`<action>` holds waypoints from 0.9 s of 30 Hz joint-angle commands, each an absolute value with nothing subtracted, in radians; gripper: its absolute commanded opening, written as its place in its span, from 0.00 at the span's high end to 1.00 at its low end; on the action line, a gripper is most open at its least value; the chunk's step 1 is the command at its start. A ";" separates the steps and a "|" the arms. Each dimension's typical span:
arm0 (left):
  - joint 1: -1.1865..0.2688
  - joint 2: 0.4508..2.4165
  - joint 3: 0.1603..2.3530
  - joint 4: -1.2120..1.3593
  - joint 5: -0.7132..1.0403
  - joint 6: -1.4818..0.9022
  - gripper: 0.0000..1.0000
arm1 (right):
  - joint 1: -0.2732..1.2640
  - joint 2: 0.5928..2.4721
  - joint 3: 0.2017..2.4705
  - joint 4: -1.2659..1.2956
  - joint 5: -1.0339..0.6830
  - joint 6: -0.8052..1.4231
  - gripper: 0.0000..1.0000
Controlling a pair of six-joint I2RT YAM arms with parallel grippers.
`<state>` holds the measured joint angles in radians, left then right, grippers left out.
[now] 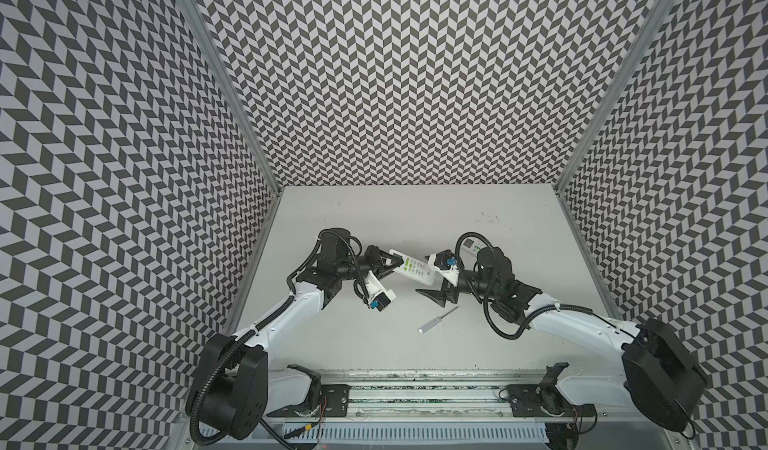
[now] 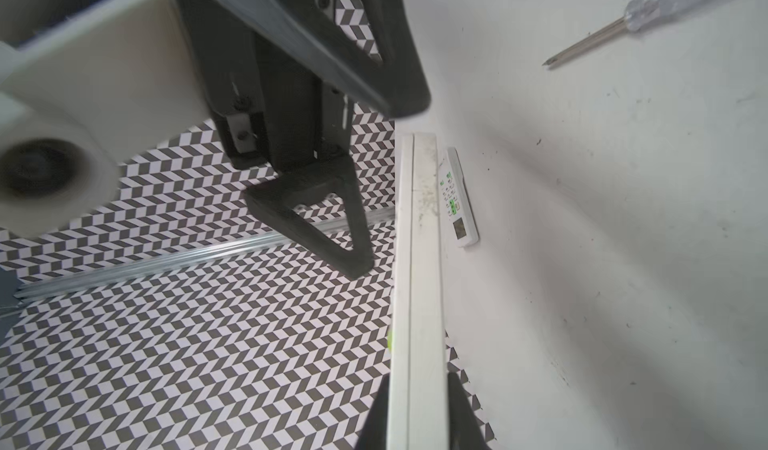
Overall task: Unload the batteries from the remote control
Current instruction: 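Grasp the remote's end with the left gripper while the right gripper holds it, then release the right gripper and reposition it at the remote's back cover end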
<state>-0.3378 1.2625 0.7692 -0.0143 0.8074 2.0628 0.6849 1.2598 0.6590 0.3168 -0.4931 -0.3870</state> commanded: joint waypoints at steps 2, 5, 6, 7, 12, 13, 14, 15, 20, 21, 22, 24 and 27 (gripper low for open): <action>-0.331 1.284 0.922 -0.169 0.697 1.878 1.00 | 0.686 1.140 0.651 0.368 -0.400 -0.411 0.07; -0.330 1.324 1.017 -0.288 0.658 1.655 1.00 | 0.668 1.089 0.630 0.419 -0.361 -0.367 0.07; -0.330 1.332 1.041 -0.306 0.656 1.535 1.00 | 0.658 1.076 0.621 0.443 -0.351 -0.338 0.08; -0.329 1.335 1.057 -0.324 0.653 1.445 1.00 | 0.647 1.069 0.615 0.462 -0.340 -0.309 0.09; -0.321 1.320 1.093 -0.394 0.659 0.991 1.00 | 0.614 1.055 0.579 0.544 -0.307 -0.185 0.12; -0.318 1.313 1.092 -0.407 0.662 0.915 1.00 | 0.614 1.058 0.566 0.563 -0.304 -0.164 0.12; -0.317 1.304 1.086 -0.412 0.661 0.843 1.00 | 0.614 1.062 0.552 0.582 -0.304 -0.145 0.12; -0.315 1.298 1.082 -0.413 0.659 0.769 1.00 | 0.614 1.068 0.543 0.598 -0.306 -0.130 0.12; -0.315 1.275 1.058 -0.443 0.657 0.532 1.00 | 0.612 1.124 0.498 0.679 -0.319 -0.046 0.13; -0.315 1.275 1.053 -0.445 0.658 0.506 1.00 | 0.612 1.141 0.494 0.691 -0.332 -0.036 0.13; -0.311 1.278 1.048 -0.451 0.667 0.478 1.00 | 0.612 1.162 0.494 0.696 -0.350 -0.025 0.13; -0.280 1.279 1.016 -0.436 0.738 0.411 1.00 | 0.613 1.202 0.502 0.692 -0.375 0.003 0.14; -0.189 1.253 0.896 -0.314 0.878 0.219 1.00 | 0.613 1.261 0.513 0.678 -0.435 0.010 0.15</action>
<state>-0.2523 1.2842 0.9703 -0.3862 0.7364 0.4511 0.6136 1.2278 0.5041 0.6151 -0.3714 -0.0330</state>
